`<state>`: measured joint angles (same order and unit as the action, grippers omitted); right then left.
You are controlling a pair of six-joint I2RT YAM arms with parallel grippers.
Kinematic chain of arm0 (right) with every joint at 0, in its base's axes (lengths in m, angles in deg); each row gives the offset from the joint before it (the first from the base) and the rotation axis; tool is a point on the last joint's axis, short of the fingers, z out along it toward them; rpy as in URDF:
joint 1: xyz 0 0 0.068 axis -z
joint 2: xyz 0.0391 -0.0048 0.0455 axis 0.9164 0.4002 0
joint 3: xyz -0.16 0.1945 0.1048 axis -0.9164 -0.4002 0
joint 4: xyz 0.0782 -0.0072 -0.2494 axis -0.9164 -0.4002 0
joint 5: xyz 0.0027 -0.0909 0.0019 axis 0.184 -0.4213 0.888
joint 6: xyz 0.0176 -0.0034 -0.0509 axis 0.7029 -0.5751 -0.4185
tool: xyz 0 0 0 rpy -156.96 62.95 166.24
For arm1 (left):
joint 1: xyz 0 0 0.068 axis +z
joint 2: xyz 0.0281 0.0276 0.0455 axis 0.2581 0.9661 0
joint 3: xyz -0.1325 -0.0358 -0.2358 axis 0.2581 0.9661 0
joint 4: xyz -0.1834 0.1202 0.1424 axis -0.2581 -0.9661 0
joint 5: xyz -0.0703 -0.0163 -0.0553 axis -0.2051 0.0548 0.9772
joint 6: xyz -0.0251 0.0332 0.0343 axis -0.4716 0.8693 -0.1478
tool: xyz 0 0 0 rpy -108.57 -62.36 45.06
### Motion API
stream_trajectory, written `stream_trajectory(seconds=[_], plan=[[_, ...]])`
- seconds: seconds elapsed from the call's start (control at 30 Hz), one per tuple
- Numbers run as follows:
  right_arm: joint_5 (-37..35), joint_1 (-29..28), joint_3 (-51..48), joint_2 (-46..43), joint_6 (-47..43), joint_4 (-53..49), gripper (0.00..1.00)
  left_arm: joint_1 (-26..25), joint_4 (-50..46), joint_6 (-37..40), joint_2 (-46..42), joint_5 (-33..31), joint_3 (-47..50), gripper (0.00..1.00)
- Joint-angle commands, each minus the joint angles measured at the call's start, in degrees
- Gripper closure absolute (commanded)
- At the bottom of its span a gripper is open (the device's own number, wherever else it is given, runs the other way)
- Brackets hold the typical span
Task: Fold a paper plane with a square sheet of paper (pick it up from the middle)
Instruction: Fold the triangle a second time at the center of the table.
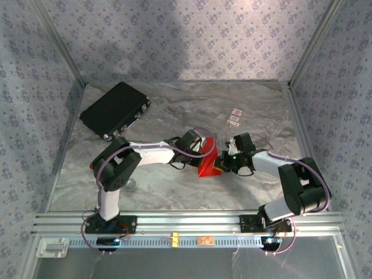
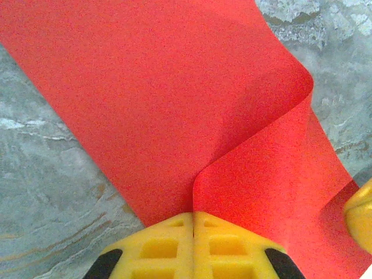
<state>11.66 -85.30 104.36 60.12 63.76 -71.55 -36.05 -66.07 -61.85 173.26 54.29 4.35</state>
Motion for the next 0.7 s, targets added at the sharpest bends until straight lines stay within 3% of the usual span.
stream_trajectory(seconds=[0.0,0.23,0.67], plan=[[2.0,-0.7,1.1,-0.9,4.3,4.5,1.00,-0.2,-0.8,-0.4,0.0,0.3,1.3,1.00],[3.1,-2.9,1.6,2.7,9.4,12.4,1.00,-0.2,-0.4,-0.5,0.2,0.5,1.4,1.00],[1.3,-4.3,2.5,8.7,9.3,14.6,1.00,-0.2,-0.6,0.0,0.4,0.7,1.4,1.00]])
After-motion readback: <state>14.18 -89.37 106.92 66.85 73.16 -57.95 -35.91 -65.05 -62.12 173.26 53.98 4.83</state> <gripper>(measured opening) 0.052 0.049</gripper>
